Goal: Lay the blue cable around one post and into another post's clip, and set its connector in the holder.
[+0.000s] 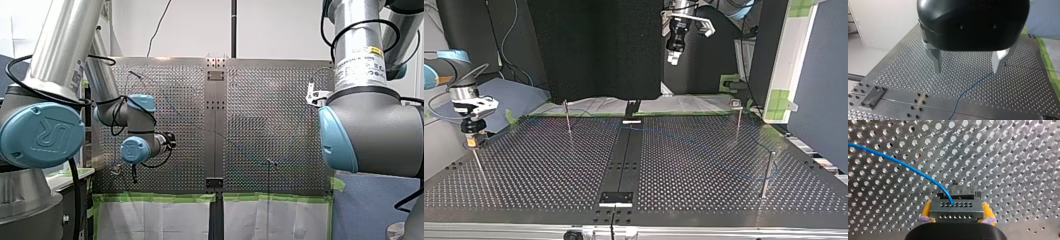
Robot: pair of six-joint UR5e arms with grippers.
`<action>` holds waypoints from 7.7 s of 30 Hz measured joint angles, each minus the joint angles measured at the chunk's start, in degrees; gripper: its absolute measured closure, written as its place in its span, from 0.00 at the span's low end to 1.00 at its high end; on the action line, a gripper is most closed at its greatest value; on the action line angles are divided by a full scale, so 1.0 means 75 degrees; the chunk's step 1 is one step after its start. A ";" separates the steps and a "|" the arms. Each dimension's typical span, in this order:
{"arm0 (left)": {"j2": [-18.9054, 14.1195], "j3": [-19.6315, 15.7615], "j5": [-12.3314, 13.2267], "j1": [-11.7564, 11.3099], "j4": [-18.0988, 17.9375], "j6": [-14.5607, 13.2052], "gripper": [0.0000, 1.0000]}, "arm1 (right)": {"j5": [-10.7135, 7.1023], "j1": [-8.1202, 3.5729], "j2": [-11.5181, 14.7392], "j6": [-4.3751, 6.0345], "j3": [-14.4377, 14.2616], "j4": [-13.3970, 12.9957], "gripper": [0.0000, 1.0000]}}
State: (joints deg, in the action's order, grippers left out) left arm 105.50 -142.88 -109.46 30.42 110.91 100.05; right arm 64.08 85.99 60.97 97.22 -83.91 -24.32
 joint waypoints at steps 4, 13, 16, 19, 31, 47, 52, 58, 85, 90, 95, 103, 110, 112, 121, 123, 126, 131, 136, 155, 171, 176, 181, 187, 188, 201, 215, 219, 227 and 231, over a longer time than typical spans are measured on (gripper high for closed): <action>0.0002 -0.0001 0.0001 -0.0011 0.0001 0.0000 0.00 | 0.0000 0.0020 -0.0008 0.0001 0.0046 0.0026 1.00; 0.0001 -0.0001 0.0000 -0.0036 0.0001 0.0013 0.00 | -0.0012 0.0031 -0.0022 -0.0040 0.0141 0.0081 1.00; 0.0001 -0.0001 0.0000 -0.0046 0.0002 0.0017 0.00 | -0.0026 0.0033 -0.0020 -0.0052 0.0146 0.0074 1.00; 0.0000 -0.0002 0.0000 -0.0057 0.0000 0.0019 0.00 | -0.0034 0.0035 -0.0025 -0.0063 0.0144 0.0071 1.00; 0.0000 0.0011 0.0022 -0.0089 0.0002 0.0019 0.00 | -0.0030 0.0038 -0.0057 -0.0080 0.0144 0.0096 1.00; 0.0002 0.0022 0.0057 -0.0143 0.0002 0.0021 0.00 | -0.0041 -0.0008 -0.0092 -0.0082 0.0145 0.0067 1.00; 0.0002 0.0038 0.0058 -0.0156 0.0027 0.0020 0.00 | -0.0218 -0.0047 -0.0094 -0.0124 0.0145 0.0051 1.00; 0.0000 0.0075 0.0073 -0.0171 0.0079 0.0019 0.00 | -0.0411 -0.0065 -0.0099 -0.0181 0.0142 0.0010 1.00; 0.0002 0.0097 0.0129 -0.0197 0.0125 0.0019 0.00 | -0.0479 -0.0106 -0.0118 -0.0165 0.0142 -0.0144 1.00; 0.0001 0.0113 0.0134 -0.0198 0.0130 0.0019 0.00 | -0.0473 -0.0104 -0.0127 -0.0158 0.0142 -0.0196 1.00; 0.0000 0.0129 0.0149 -0.0198 0.0131 0.0019 0.00 | -0.0469 -0.0104 -0.0140 -0.0168 0.0142 -0.0215 1.00; 0.0000 0.0136 0.0152 -0.0197 0.0131 0.0019 0.00 | -0.0469 -0.0104 -0.0156 -0.0142 0.0145 -0.0230 1.00; -0.0001 0.0132 0.0152 -0.0203 0.0131 0.0019 0.00 | -0.0451 -0.0102 -0.0165 -0.0105 0.0142 -0.0241 1.00; -0.0001 0.0134 0.0152 -0.0206 0.0131 0.0019 0.00 | -0.0441 -0.0099 -0.0170 -0.0093 0.0142 -0.0256 1.00; 0.0002 0.0135 0.0152 -0.0208 0.0131 0.0019 0.00 | -0.0422 -0.0076 -0.0185 -0.0071 0.0140 -0.0318 1.00; 0.0001 0.0136 0.0152 -0.0209 0.0131 0.0019 0.00 | -0.0427 -0.0067 -0.0186 -0.0064 0.0141 -0.0334 1.00; 0.0000 0.0137 0.0152 -0.0216 0.0131 0.0019 0.00 | -0.0438 -0.0056 -0.0188 -0.0060 0.0141 -0.0353 1.00; 0.0000 0.0139 0.0152 -0.0219 0.0131 0.0019 0.00 | -0.0448 -0.0037 -0.0193 -0.0059 0.0137 -0.0398 1.00; 0.0000 0.0137 0.0152 -0.0230 0.0131 0.0019 0.00 | -0.0456 -0.0015 -0.0197 -0.0068 0.0140 -0.0414 1.00; 0.0000 0.0133 0.0152 -0.0237 0.0131 0.0019 0.00 | -0.0446 -0.0006 -0.0198 -0.0183 0.0144 -0.0368 0.36; 0.0000 0.0130 0.0152 -0.0244 0.0131 0.0019 0.00 | -0.0289 -0.0012 -0.0201 -0.0197 0.0140 -0.0315 0.01; 0.0001 0.0133 0.0152 -0.0245 0.0131 0.0019 0.00 | -0.0279 -0.0007 -0.0201 -0.0199 0.0141 -0.0330 0.01; 0.0001 0.0132 0.0152 -0.0253 0.0131 0.0019 0.00 | -0.0271 -0.0007 -0.0201 -0.0182 0.0142 -0.0405 0.01; 0.0000 0.0132 0.0152 -0.0255 0.0131 0.0019 0.00 | -0.0263 -0.0009 -0.0200 -0.0166 0.0142 -0.0452 0.01; 0.0001 0.0132 0.0152 -0.0255 0.0131 0.0019 0.00 | -0.0261 -0.0009 -0.0199 -0.0165 0.0142 -0.0455 0.01; 0.0002 0.0131 0.0152 -0.0256 0.0131 0.0019 0.00 | 0.0060 -0.0007 -0.0199 -0.0164 0.0142 -0.0408 0.01; 0.0000 0.0130 0.0152 -0.0276 0.0131 0.0019 0.00 | 0.0527 -0.0014 -0.0199 -0.0175 0.0142 -0.0343 0.01; 0.0001 0.0132 0.0152 -0.0278 0.0131 0.0019 0.00 | 0.0724 -0.0019 -0.0199 -0.0175 0.0142 -0.0315 0.01; 0.0001 0.0132 0.0152 -0.0288 0.0131 0.0019 0.00 | 0.1186 -0.0059 -0.0199 -0.0102 0.0142 -0.0170 0.01; 0.0001 0.0131 0.0152 -0.0290 0.0131 0.0019 0.00 | 0.1498 -0.0092 -0.0199 -0.0046 0.0137 0.0005 0.01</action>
State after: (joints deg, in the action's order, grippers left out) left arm 105.51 -141.90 -108.32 28.25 111.90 100.19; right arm 75.32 85.29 59.47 96.88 -82.88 -24.28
